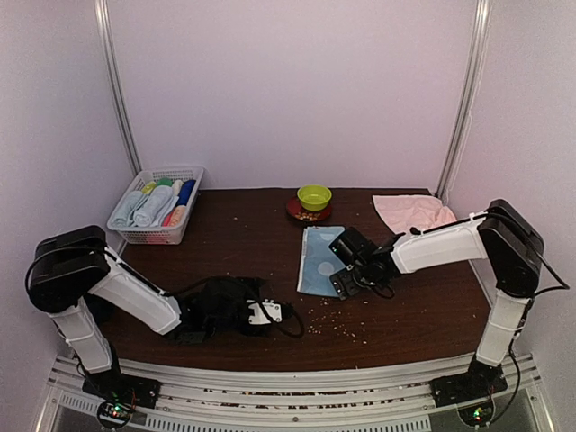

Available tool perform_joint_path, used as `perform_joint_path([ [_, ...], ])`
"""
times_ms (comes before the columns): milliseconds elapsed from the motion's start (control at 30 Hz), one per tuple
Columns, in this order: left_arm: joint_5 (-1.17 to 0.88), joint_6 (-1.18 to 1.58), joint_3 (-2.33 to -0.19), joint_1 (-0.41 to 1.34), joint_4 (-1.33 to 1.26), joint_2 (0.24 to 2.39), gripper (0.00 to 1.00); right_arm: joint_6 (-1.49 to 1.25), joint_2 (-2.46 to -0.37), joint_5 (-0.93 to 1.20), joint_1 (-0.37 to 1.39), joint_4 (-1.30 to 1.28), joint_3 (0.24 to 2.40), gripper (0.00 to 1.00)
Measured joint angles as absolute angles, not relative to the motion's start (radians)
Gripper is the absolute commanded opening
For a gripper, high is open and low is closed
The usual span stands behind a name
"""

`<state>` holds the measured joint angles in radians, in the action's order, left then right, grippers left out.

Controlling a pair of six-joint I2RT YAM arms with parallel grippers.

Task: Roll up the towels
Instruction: Move the towel to the center of the board.

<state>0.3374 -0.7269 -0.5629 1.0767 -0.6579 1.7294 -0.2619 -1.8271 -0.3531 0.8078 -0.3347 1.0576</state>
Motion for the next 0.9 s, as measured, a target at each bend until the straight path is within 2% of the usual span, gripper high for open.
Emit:
perform_joint_path([
  [300,0.354,-0.836,-0.683,1.127,-0.687,1.863,0.85,-0.258,-1.675,-0.343,0.814,-0.408,0.988,1.0],
  [467,0.339,-0.905,-0.775,1.127,-0.651,1.921,0.73,-0.26,-1.494,-0.342,0.814,-0.408,0.987,1.0],
  [600,0.333,-0.953,-0.854,1.127,-0.604,1.973,0.67,-0.263,-1.399,-0.342,0.814,-0.389,0.978,1.0],
  [733,0.321,-0.989,-0.926,1.123,-0.566,2.019,0.63,-0.267,-1.341,-0.341,0.814,-0.377,0.948,1.0],
  [900,0.316,-1.026,-0.998,1.112,-0.529,2.065,0.49,-0.27,-1.296,-0.34,0.814,-0.37,0.913,1.0],
])
